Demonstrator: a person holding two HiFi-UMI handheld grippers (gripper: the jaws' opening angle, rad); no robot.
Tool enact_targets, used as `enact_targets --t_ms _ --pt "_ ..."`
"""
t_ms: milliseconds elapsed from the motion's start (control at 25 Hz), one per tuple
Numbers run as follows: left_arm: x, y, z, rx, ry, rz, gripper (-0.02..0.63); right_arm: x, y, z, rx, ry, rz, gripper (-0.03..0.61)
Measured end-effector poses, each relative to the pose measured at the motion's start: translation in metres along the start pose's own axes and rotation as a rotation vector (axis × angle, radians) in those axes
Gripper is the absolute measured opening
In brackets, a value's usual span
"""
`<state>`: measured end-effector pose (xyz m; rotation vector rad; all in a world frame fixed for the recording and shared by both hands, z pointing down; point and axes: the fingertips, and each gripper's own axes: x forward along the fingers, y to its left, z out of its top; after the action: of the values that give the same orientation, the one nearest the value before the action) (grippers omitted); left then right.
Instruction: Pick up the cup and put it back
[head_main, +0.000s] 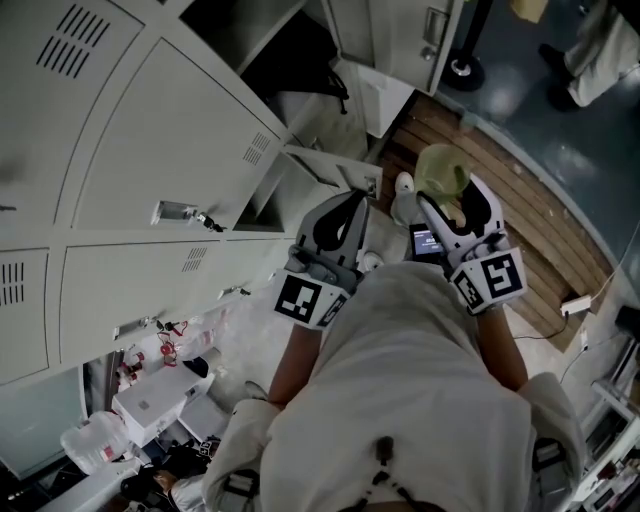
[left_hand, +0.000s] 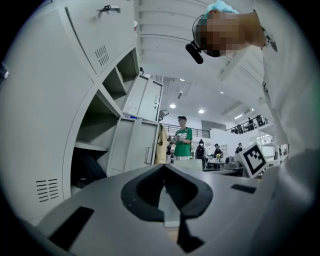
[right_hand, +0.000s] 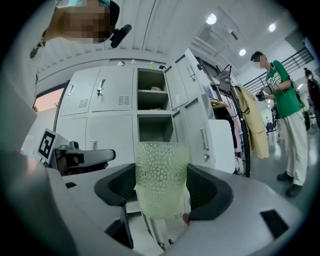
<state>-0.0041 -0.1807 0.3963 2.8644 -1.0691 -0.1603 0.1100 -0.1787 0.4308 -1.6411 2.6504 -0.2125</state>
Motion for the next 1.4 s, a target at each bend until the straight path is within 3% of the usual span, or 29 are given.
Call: enact_targets --t_ms 200,840,1160,1400 --pt "-0.004 0.016 0.001 -0.026 -0.019 0.06 0.008 0.004 0.003 0.0 -0.002 0.005 0.003 0.328" --pt "-0.01 0.049 0.008 -0.032 -0.034 0.146 0.008 0.024 -0.004 0.004 -0.007 0.019 0.002 0.328" --pt "-0.009 0.077 0.018 -0.058 -0.067 0.209 0.008 0.05 -0.028 0.04 0.046 -0.002 -0.041 0.328" --pt "-0.003 0.099 0.033 -0.066 -0.08 0.241 0.008 0.092 -0.029 0.102 -0.026 -0.048 0.013 0.328"
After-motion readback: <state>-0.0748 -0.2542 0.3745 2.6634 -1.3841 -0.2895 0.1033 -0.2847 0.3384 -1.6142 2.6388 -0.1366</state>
